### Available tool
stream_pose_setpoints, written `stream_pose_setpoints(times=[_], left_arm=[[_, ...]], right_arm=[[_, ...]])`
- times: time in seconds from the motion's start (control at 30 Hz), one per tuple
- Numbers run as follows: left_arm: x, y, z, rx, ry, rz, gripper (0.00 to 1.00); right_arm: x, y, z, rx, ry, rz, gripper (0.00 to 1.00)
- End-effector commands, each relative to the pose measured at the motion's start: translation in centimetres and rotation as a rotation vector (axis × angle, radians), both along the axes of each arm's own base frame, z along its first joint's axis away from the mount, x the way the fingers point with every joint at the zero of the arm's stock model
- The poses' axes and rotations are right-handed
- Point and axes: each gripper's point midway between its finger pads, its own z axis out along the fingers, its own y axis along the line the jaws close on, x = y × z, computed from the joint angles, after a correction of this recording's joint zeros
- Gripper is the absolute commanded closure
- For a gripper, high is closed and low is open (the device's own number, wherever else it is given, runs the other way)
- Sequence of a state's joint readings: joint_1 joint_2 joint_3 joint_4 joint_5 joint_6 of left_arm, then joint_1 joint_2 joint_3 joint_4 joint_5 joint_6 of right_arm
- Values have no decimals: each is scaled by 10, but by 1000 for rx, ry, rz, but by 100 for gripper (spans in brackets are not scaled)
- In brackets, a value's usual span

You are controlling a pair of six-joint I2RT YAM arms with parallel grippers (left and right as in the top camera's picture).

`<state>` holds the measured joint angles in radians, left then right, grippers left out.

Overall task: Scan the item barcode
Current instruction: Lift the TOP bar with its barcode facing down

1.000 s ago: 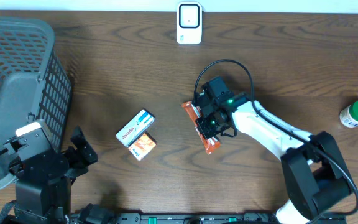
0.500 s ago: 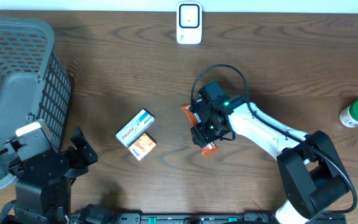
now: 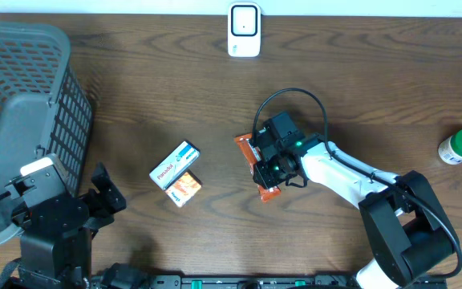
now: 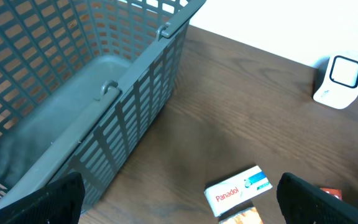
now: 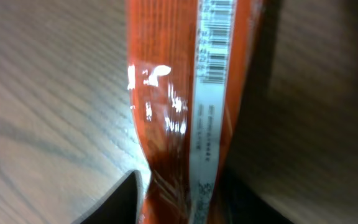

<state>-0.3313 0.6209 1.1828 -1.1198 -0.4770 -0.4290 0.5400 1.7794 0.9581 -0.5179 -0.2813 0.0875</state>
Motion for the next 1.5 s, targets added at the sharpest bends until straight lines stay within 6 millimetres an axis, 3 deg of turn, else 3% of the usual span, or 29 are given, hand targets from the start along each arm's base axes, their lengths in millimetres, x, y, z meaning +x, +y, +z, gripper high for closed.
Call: stream_pose_setpoints(times=[0.0,0.13,0.3,0.53,0.63,0.7,1.07,1.33,1.47], left_arm=[[-1,1,5,5,-11,1,2],[-1,1,5,5,-10,1,2],[-1,1,5,5,-10,1,2],[-1,1,5,5,-10,1,2],[-1,1,5,5,-10,1,2],[-1,1,5,5,-10,1,2],[-1,1,5,5,-11,1,2],[-1,1,5,5,-10,1,2],[-1,1,5,5,-10,1,2]], right_arm=[[-21,-14,-21,-53,97,-27,95],[-25,-19,-21,-67,121,-39,99],[-10,-19,-6,-49,74,-30,99],[5,-6,70,-31,-62,214,99],[-1,-1,108,0,-116,298,99],[-14,10,136,89,-159,399,99],[-46,0,203,155,-318,473,99],[-49,-2,208,162,-330,465,99],[-24,-10,209,84,-395,357,99]])
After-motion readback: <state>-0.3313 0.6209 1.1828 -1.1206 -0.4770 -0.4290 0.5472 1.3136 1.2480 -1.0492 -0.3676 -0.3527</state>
